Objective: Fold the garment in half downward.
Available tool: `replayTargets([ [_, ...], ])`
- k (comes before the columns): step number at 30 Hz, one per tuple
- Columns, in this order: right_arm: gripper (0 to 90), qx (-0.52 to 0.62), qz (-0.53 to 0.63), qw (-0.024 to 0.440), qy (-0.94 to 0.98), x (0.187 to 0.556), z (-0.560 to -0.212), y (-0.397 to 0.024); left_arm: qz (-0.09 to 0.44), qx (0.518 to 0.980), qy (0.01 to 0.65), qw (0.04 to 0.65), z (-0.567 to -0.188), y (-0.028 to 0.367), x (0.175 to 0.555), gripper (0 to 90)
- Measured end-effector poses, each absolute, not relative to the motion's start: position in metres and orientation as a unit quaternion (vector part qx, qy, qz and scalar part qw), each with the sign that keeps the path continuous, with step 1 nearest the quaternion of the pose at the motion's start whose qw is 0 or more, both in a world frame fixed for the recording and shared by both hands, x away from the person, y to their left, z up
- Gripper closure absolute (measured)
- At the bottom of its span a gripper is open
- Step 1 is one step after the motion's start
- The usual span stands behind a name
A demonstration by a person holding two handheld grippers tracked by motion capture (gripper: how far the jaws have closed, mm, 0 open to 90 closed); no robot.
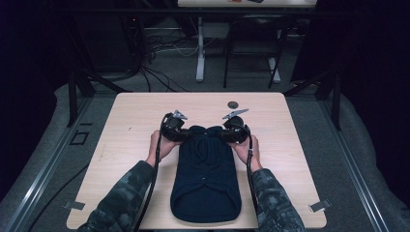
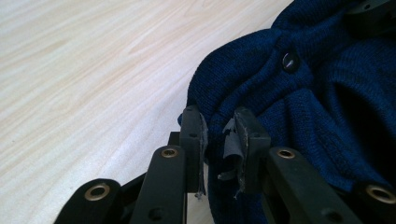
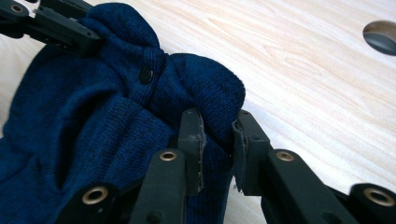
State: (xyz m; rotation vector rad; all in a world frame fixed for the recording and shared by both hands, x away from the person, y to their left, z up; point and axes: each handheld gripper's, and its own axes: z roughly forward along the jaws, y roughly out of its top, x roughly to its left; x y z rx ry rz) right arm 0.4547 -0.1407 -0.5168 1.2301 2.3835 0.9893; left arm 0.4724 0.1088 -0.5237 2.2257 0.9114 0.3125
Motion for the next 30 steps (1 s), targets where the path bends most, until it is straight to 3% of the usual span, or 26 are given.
replayTargets([
  [30,75.0,0.361,0.42,0.171,0.815,0.412,-0.469,-0.154,0.127,0.861,0.279,0.405,-0.475,0.126,0.439,76.1],
])
